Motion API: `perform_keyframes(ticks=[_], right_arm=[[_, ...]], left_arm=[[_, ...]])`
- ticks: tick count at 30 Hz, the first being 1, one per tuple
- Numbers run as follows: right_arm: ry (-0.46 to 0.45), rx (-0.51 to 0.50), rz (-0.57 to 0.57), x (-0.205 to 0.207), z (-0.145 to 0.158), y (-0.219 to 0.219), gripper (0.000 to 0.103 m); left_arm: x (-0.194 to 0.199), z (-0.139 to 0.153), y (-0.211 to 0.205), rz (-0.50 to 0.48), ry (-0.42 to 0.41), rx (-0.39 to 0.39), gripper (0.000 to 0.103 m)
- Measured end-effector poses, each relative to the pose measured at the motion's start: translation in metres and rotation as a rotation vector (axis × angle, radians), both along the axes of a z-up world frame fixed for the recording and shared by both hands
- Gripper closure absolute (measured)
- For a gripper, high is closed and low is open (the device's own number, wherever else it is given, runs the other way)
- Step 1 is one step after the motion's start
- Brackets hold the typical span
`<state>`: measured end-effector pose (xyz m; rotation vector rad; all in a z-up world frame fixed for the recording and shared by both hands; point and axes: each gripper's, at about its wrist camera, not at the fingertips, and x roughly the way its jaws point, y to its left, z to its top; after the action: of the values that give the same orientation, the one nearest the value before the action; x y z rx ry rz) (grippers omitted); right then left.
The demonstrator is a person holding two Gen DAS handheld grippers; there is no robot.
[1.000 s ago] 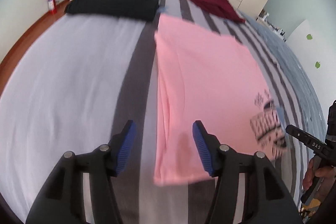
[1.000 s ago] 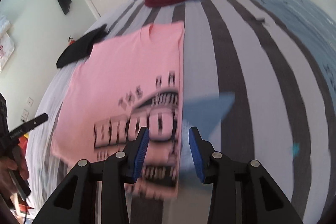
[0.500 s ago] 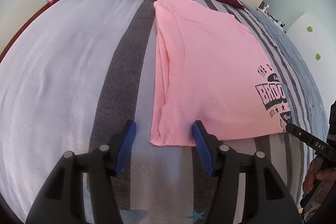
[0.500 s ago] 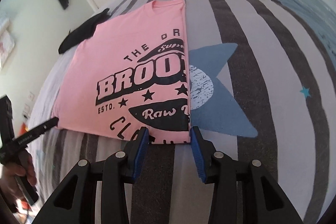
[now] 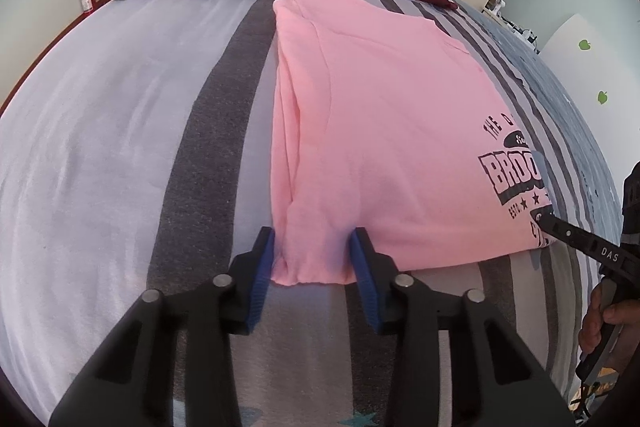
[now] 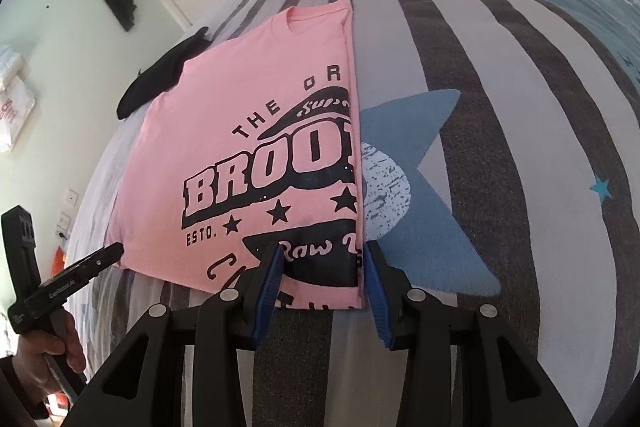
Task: Fold clothes
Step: 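Move both open grippers to the edge of the folded pink shirt, then grasp the folded shirt edge with both grippers and lift it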
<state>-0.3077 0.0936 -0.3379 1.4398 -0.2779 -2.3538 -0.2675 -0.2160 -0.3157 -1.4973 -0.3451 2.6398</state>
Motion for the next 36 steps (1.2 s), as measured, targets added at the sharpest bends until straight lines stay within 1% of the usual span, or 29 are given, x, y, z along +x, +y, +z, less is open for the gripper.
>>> perform_keyframes(ticks=[1,2,3,4,7,10,12,14,17,19,22,25,28,30,32,34,36], right_arm=[[0.002,0.009,0.009,0.0,0.0,-0.001,0.069],[0.002,0.017,0.019,0.0,0.0,-0.001,0.078],[0.0,0.024,0.029,-0.001,0.001,-0.002,0.082],[-0.003,0.026,0.032,-0.002,0.001,-0.001,0.092],[-0.007,0.016,0.035,-0.003,0.006,0.004,0.097],[0.018,0.031,0.053,0.003,0.021,0.005,0.099],[0.026,0.032,0.058,0.008,0.032,0.008,0.099],[0.016,0.022,0.061,0.017,0.04,0.013,0.099],[-0.028,0.027,0.083,0.042,0.045,0.019,0.099],[-0.079,0.028,0.09,0.062,0.04,0.023,0.099],[-0.165,0.032,0.09,0.092,0.022,0.028,0.099],[-0.202,0.036,0.074,0.105,0.008,0.03,0.099],[-0.215,0.026,0.051,0.101,0.009,0.033,0.099],[-0.199,0.025,0.058,0.099,0.024,0.033,0.099],[-0.16,0.011,0.068,0.096,0.051,0.033,0.099],[-0.105,0.006,0.083,0.084,0.081,0.031,0.099],[-0.038,0.006,0.099,0.066,0.109,0.027,0.099]], left_arm=[[-0.001,0.0,0.001,-0.007,-0.002,-0.003,0.077],[-0.001,0.001,0.003,-0.013,-0.004,-0.008,0.081],[-0.002,0.002,0.003,-0.013,-0.007,-0.007,0.084],[-0.002,0.003,0.002,-0.007,-0.011,0.006,0.085],[0.001,0.013,-0.002,-0.003,-0.008,0.032,0.088],[0.008,0.035,-0.004,-0.019,0.022,0.037,0.09],[0.015,0.045,-0.003,-0.038,0.022,0.031,0.091],[0.029,0.051,-0.002,-0.053,0.002,0.031,0.091],[0.063,0.05,0.0,-0.071,-0.065,0.033,0.091],[0.088,0.044,0.002,-0.077,-0.12,0.029,0.091],[0.112,0.022,-0.001,-0.054,-0.195,0.021,0.091],[0.111,0.017,0.0,-0.039,-0.2,0.012,0.092],[0.108,0.026,-0.002,-0.024,-0.196,0.02,0.093],[0.107,0.044,-0.006,-0.016,-0.172,0.033,0.093],[0.101,0.072,-0.008,-0.011,-0.128,0.033,0.093],[0.087,0.102,-0.014,0.001,-0.073,0.04,0.093],[0.064,0.126,-0.02,0.015,-0.018,0.048,0.093]])
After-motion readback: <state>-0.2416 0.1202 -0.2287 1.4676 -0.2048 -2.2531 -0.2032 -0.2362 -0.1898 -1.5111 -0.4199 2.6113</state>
